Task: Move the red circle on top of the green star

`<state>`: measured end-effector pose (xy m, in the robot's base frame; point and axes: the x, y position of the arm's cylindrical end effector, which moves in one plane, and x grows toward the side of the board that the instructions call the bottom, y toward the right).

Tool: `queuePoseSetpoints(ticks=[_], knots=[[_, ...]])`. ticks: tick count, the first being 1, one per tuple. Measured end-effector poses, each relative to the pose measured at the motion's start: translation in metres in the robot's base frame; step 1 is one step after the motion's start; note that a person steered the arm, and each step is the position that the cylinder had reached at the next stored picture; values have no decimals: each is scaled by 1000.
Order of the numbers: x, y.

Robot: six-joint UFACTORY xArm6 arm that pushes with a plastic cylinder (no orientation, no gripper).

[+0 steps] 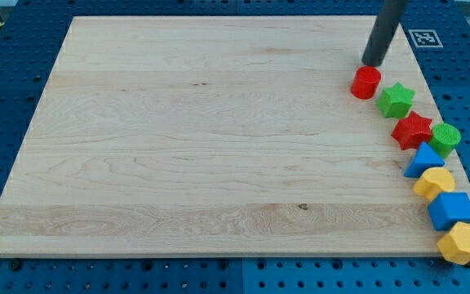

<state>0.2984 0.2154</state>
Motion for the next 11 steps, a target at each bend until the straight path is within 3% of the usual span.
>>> queuePoseSetpoints(ticks=[1,2,5,6,7,9,11], knots=[[13,-41],[64,-50],[87,-48],[125,-51],[117,-34],[56,-24],[30,-39]])
